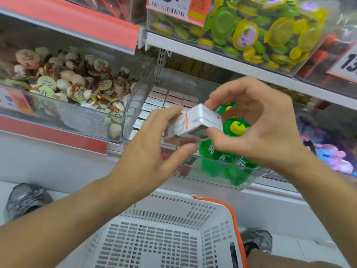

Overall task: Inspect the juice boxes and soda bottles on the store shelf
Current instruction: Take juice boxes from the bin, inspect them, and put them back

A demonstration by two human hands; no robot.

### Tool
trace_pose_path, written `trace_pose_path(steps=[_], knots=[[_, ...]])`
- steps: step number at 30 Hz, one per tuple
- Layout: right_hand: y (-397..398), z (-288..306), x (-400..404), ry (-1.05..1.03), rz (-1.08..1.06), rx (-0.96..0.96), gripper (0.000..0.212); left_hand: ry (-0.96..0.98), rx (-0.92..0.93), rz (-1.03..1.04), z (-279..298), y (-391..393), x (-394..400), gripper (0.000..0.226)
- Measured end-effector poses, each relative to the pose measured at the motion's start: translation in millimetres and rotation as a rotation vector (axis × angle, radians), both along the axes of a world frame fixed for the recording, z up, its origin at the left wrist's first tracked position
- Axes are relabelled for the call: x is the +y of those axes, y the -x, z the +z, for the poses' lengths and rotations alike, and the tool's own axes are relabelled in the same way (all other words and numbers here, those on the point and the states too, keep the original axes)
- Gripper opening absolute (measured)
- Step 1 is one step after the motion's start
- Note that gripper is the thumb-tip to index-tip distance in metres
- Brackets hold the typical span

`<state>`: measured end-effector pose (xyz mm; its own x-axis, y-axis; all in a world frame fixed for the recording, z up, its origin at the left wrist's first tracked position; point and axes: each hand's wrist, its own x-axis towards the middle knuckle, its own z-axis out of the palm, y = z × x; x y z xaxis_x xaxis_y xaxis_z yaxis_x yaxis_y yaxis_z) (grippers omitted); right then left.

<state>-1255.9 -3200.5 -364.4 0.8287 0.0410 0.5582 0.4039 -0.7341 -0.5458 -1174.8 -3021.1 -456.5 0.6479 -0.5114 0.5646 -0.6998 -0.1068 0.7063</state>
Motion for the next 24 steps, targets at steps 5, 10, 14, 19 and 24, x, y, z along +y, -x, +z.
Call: trace_pose_path(steps=[5,10,14,19,24], knots=[[31.3,-47.8,20.9,-0.326,-0.017,-0.009,0.031,0.182,-0.027,-0.008,-1.1,20.5,2.5,0.038],[49.2,-78.9,36.8,-0.498,-0.112,0.107,0.031,0.148,0.208,-0.194,-7.9,35.5,8.6,0.036],[53.1,-80.6,34.6,-0.567,-0.104,0.111,0.036,0.049,0.060,-0.164,-1.4,32.7,9.4,0.036],[60.2,-77.4,34.4,-0.750,-0.091,0.224,0.035,-0.005,-0.055,-0.130,-3.4,24.4,7.6,0.036],[56.4,-79.5,38.0,-0.719,-0.282,0.207,0.019,-0.047,-0.069,-0.166,-9.8,30.4,4.1,0.035]])
